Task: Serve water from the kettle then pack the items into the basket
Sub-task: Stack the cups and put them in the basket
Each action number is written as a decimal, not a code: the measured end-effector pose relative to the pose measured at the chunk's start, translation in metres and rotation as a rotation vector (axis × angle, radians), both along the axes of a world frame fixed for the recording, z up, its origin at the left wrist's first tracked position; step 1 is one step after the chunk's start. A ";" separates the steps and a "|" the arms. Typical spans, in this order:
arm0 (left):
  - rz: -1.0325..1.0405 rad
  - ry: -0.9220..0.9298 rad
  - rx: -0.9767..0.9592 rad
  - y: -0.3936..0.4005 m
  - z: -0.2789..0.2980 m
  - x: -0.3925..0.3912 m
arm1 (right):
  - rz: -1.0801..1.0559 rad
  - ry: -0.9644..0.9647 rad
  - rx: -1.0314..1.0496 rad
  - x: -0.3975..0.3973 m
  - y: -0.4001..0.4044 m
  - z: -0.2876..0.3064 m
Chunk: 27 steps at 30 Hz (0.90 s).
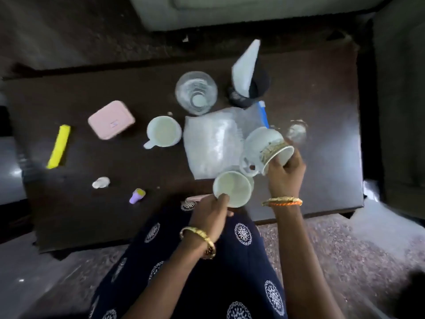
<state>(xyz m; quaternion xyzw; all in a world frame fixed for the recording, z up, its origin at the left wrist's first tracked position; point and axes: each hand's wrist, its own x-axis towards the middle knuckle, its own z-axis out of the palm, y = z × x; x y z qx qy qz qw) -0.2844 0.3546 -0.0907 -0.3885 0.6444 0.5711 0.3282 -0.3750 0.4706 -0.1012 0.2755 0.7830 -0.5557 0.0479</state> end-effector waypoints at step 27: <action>1.382 0.346 -0.359 -0.571 0.089 0.125 | 1.048 0.329 -0.017 0.099 -0.640 0.113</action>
